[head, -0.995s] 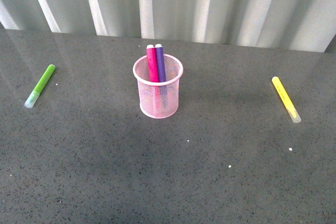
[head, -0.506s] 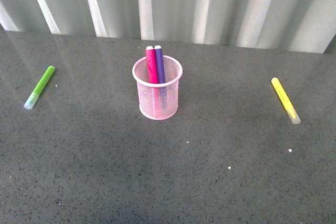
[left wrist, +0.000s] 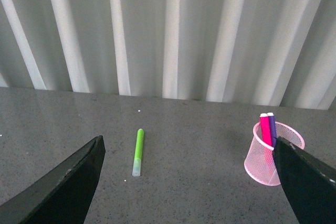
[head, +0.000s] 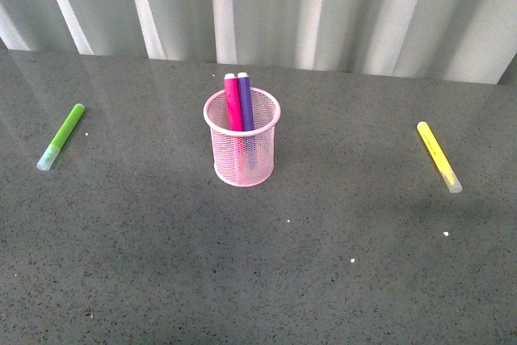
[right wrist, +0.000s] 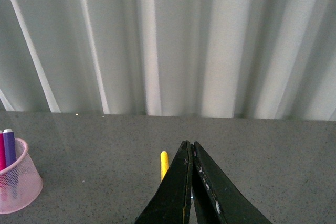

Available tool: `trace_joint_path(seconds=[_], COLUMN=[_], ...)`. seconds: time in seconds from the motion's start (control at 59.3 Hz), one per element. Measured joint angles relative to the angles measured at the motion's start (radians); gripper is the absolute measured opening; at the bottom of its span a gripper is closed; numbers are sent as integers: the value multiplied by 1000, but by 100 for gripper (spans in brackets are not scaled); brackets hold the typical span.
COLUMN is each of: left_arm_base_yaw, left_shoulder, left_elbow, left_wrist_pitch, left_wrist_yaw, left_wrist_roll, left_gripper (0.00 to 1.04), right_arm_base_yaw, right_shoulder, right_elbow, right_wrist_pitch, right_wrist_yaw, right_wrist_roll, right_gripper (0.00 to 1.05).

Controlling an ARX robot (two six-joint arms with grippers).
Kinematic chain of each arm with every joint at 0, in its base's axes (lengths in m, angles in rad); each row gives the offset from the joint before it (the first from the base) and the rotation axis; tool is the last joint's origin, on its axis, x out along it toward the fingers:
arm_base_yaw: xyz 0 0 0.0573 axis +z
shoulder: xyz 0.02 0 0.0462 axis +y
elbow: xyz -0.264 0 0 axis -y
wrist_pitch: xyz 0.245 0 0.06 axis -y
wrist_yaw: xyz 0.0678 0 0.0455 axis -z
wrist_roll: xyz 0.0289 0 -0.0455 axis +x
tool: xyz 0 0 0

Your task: Insert purple and pink pens into pink cup

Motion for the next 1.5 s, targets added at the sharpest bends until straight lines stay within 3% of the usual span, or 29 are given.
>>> trace_joint_path(seconds=[0.337, 0.944, 1.062, 1.298, 1.501], left_arm_base_yaw=[0, 0, 0, 0, 0], left_shoulder=[0, 0, 0, 0, 0], left_elbow=[0, 0, 0, 0, 0], left_wrist_pitch=[0, 0, 0, 0, 0], left_wrist_yaw=[0, 0, -1, 0, 0], left_wrist_roll=[0, 0, 0, 0, 0], left_gripper=[98, 98, 98, 98, 98], right_arm_base_yaw=[0, 0, 0, 0, 0], right_shoulder=[-231, -439, -580, -607, -607], right_elbow=[-1, -1, -1, 0, 0], right_wrist_pitch=[-216, -420, -590, -596, -596], right_wrist_yaw=[0, 0, 1, 0, 1], right_wrist_roll=[0, 0, 1, 0, 1], right_gripper=[3, 3, 3, 4, 37])
